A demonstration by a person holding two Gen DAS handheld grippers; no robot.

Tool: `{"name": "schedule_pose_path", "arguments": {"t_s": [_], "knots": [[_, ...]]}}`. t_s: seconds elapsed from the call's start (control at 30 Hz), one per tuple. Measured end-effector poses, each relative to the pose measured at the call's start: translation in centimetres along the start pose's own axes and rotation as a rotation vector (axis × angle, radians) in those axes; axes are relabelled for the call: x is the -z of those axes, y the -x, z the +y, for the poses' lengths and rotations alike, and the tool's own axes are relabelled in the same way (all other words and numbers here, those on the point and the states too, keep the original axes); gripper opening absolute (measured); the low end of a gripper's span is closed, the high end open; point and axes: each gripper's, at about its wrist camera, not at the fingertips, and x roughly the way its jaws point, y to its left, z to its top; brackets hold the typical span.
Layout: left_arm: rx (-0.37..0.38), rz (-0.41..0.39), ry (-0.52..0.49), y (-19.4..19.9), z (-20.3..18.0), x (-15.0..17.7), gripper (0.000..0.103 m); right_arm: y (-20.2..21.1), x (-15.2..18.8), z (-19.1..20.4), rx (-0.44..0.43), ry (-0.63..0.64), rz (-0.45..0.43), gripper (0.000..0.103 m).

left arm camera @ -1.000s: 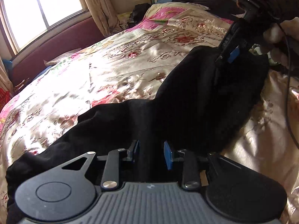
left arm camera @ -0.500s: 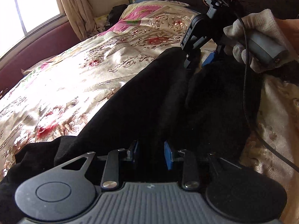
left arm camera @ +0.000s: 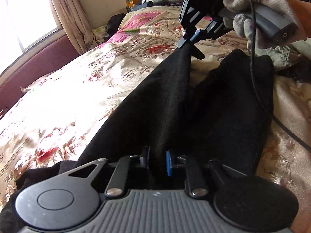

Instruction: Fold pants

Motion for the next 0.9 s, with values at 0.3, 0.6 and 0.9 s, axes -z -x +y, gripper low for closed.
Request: {"name": "schedule_pose_path", "arguments": {"t_s": [0.3,0.6,0.9], "knots": [[0.032,-0.142,-0.006,6.4,-0.4,-0.6,0.029,12.9,2.9,0.0,-0.06,0.077,-0.165,0.008],[0.064,-0.011,-0.199,4.9,-6.7,3.0,0.029,9.4,9.0,-9.8,0.112,-0.125,-0.005,0.016],[0.038,-0.035,-0.173,4.7,-6.8,2.4,0.037,10.4,9.7,-10.6,0.047,-0.186,-0.04,0.049]]}}
